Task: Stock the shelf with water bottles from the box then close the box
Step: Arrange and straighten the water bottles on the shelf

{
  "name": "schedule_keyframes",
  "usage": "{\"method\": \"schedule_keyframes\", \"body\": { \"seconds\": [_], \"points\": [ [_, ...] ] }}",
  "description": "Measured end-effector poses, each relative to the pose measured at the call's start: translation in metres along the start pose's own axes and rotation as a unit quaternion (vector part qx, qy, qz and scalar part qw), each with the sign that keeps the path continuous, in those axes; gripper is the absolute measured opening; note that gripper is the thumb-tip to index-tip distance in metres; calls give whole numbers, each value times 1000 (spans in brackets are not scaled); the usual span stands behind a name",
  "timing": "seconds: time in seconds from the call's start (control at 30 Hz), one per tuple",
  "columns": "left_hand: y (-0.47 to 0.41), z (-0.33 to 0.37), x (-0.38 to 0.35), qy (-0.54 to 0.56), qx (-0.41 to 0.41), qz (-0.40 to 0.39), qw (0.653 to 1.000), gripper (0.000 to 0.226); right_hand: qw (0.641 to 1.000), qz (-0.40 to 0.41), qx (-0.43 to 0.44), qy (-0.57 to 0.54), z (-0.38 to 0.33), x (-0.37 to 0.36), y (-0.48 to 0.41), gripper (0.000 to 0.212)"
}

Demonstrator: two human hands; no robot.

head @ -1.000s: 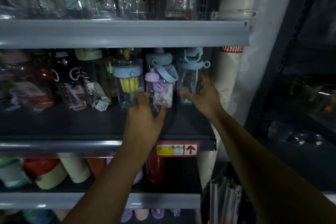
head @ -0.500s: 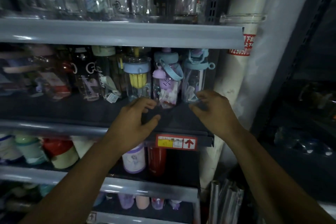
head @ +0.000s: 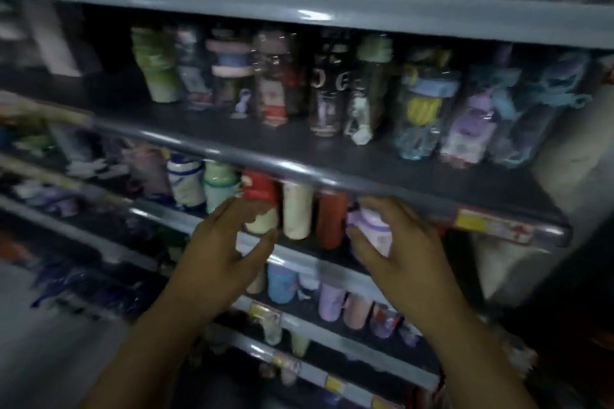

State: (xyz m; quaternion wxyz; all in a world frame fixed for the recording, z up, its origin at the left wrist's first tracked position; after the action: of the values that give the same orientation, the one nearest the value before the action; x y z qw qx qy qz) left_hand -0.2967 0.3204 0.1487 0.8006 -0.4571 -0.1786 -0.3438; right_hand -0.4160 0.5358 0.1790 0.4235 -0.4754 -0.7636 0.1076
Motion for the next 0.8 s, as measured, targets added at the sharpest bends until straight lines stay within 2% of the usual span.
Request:
{"method": "schedule_keyframes", "body": {
  "seconds": [0.1,0.23,0.43,0.57,0.6,0.7,0.8],
  "points": [
    [55,-77,51,1,83,12,996,35,997,-1,-64,-44,-17,-85,29,34],
    [115,-168,104,0,146,9,989,25,989,-76,-112,-60,-39,-216,53,37],
    [157,-280,194,-51,230,6,972,39,972,-197,-92,-88,-112,-381,20,40],
    [179,-367,237,-73,318,34,945,23,949,-279,-87,-122,-147,-490,-13,45],
    [180,-387,245,-81,336,34,938,26,943,-295,-88,-130,-154,-516,-22,49],
    [161,-436,271,-112,357,52,926,41,946,-289,-37,-142,-178,-585,-61,56],
    [123,-480,303,-135,365,55,919,40,934,-325,-12,-149,-210,-642,-110,51]
  ]
}}
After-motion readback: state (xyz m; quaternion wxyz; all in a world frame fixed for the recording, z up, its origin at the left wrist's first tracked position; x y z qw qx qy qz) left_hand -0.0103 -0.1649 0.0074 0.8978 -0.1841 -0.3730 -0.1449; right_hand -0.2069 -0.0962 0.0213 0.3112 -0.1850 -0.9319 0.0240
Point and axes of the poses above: each hand's wrist, its own y-axis away from the middle knuckle, its own x-axis out of the back of the hand, z = x × y, the point moved 7 cm from there along -y, towards the middle knuckle, and after that the axes turned 8 degrees about -y, right-handed, at the moved point
